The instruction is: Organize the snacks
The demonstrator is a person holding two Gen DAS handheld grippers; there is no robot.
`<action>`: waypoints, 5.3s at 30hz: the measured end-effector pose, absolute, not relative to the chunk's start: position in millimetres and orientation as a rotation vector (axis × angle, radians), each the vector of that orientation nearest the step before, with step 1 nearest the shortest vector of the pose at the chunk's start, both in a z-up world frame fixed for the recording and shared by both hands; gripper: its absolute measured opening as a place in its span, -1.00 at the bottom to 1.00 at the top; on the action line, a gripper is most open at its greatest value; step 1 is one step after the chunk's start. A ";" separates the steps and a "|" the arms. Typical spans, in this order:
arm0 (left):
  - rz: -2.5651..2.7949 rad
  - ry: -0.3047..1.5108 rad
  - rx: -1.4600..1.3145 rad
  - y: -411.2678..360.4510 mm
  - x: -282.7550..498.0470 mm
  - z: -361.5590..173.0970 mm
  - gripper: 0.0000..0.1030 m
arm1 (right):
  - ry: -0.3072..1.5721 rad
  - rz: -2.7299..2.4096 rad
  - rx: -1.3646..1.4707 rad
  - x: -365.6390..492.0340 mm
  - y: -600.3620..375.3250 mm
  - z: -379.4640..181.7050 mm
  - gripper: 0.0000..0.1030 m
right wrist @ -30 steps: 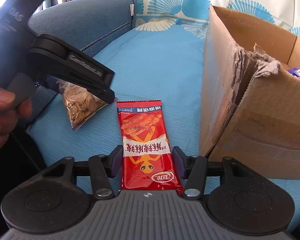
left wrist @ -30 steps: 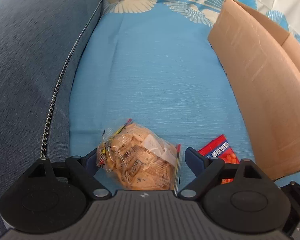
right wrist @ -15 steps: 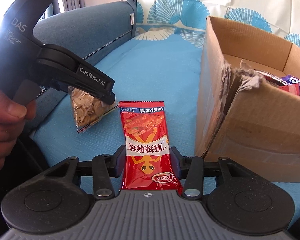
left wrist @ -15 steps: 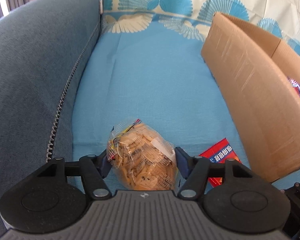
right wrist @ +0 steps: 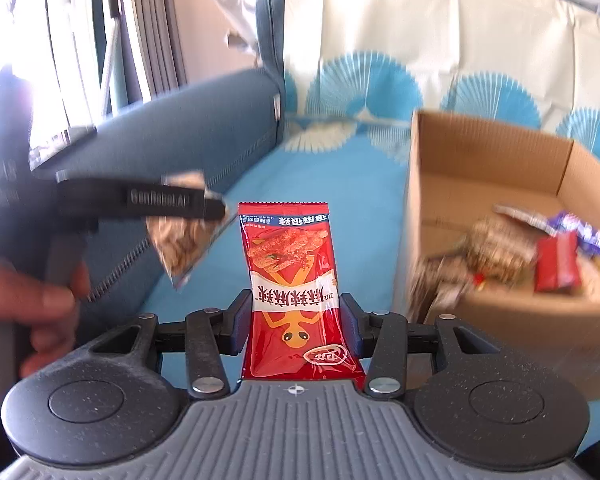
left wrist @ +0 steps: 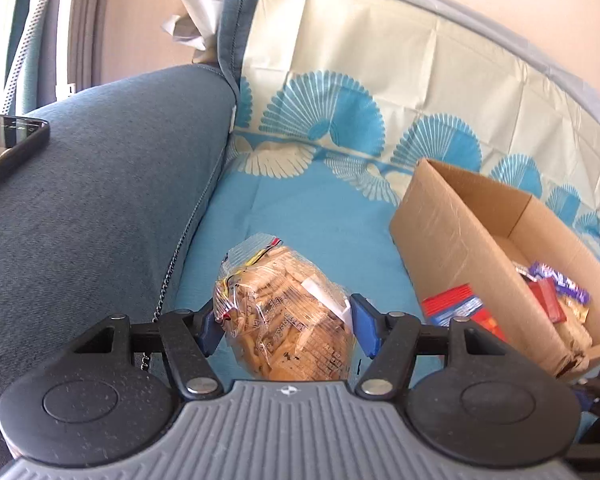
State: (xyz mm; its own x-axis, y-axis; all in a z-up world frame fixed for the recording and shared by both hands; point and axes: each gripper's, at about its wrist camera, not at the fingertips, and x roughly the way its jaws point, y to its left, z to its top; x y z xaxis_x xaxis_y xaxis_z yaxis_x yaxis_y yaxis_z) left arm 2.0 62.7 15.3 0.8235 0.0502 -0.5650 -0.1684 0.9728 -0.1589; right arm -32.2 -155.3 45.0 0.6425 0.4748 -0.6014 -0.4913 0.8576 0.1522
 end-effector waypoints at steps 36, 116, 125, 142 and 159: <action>0.179 0.569 -0.081 36.8 1.2 18.8 0.35 | 0.490 0.383 0.238 39.9 -289.0 88.2 -0.07; -0.023 0.644 -0.194 -115.9 -31.6 25.2 0.99 | 0.646 0.066 -0.017 -17.9 -341.6 69.9 0.99; -0.048 0.639 -0.151 -132.6 -33.9 23.0 0.99 | 0.634 0.076 -0.010 -18.3 -344.3 69.8 0.99; -0.049 0.638 -0.119 -138.8 -32.2 20.6 0.99 | 0.631 0.084 0.006 -17.5 -348.1 68.7 0.99; -0.055 0.630 -0.105 -141.4 -33.3 22.1 0.99 | 0.626 0.088 -0.007 -18.1 -345.5 69.2 0.99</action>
State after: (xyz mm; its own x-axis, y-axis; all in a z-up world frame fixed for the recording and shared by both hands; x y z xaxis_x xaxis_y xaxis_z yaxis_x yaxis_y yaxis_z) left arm -33.3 -141.4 22.1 0.8066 -0.0832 -0.5852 0.0193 0.9932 -0.1146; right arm -18.1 -345.5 69.2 0.8066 0.0798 -0.5857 -0.0838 0.9963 0.0203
